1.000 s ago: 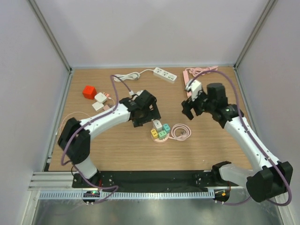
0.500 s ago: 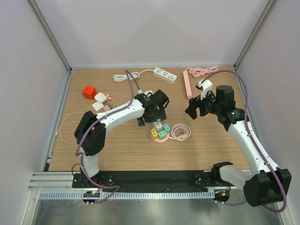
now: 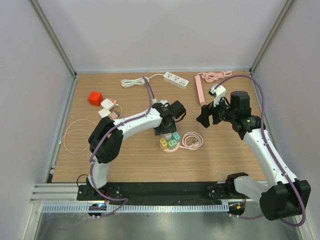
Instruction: Pull the plug off the socket
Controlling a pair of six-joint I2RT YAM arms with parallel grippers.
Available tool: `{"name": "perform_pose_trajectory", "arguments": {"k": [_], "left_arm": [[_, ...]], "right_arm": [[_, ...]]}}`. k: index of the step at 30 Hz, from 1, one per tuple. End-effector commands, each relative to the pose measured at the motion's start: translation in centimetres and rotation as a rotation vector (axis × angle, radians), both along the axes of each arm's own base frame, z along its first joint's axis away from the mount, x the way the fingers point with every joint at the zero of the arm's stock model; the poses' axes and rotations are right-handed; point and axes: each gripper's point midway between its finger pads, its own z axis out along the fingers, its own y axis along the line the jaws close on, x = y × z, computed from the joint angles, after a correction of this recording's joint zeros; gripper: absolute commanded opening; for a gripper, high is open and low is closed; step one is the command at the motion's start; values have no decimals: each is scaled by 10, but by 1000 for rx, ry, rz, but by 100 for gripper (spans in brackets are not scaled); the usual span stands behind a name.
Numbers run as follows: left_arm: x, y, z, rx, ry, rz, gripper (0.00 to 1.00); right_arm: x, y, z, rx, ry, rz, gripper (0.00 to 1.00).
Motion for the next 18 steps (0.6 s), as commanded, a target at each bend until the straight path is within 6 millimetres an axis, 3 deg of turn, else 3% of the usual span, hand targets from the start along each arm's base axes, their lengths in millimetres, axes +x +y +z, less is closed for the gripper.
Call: {"name": "perform_pose_trajectory", "arguments": {"k": [1,3,7,9,11,12,13,14,15,18], "left_arm": [[10,3,-1,58,-48,-38,56],[11,2,-5,55,-55,-72,26],[13,-2,3,16,-106,-134,15],[19,-14,23,-73,-175,-178,3],[16,-14,27,-107,-212,-243,0],[21,-30,57,-225,-298,-270,0],[22,-33,67,-268,-334,-288,0],[18,-28,60,-279,-338,-310,0],[22,-35,89,-366,-417,-313,0],[23,-33,107,-445,-491,-323,0]], "right_arm": [[1,5,16,34,-51,15,84],[1,6,15,39,-43,20,84],[0,9,9,51,-13,37,84],[-1,12,5,60,6,47,84],[-4,19,2,90,26,82,87],[-7,23,-1,109,40,103,89],[-9,27,-5,135,71,115,96],[-16,36,-5,180,91,168,99],[-19,41,-9,203,106,190,100],[-29,57,-15,315,192,256,100]]}}
